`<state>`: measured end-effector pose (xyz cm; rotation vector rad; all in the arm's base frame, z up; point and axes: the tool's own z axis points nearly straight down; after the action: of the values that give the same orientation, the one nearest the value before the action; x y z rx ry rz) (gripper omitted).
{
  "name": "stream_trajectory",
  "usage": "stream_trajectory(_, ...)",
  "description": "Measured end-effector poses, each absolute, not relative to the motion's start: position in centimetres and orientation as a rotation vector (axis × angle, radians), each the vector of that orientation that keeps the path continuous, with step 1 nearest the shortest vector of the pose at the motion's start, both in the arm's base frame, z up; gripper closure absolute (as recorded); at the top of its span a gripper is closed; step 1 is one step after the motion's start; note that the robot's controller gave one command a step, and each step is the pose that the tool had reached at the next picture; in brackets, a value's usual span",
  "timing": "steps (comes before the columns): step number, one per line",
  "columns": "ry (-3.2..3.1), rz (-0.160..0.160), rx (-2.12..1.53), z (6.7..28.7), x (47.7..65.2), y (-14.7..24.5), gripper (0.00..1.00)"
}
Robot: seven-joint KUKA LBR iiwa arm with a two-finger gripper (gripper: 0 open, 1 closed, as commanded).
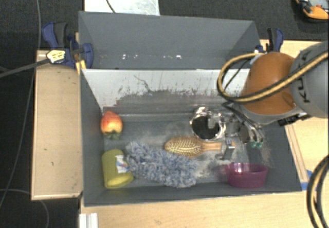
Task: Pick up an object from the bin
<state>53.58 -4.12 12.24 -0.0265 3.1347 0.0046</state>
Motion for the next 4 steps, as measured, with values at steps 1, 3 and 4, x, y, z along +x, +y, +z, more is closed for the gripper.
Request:
stream_trajectory(1, 3.126, 0.0, -0.047, 18.6, 54.8, -8.2, 0.0)
stream_trajectory(3, 3.111, 0.001, -0.21, 19.7, 52.5, -1.5, 0.0)
stream_trajectory(4, 3.116, 0.0, -0.205, 19.4, 52.4, -1.7, 0.0)
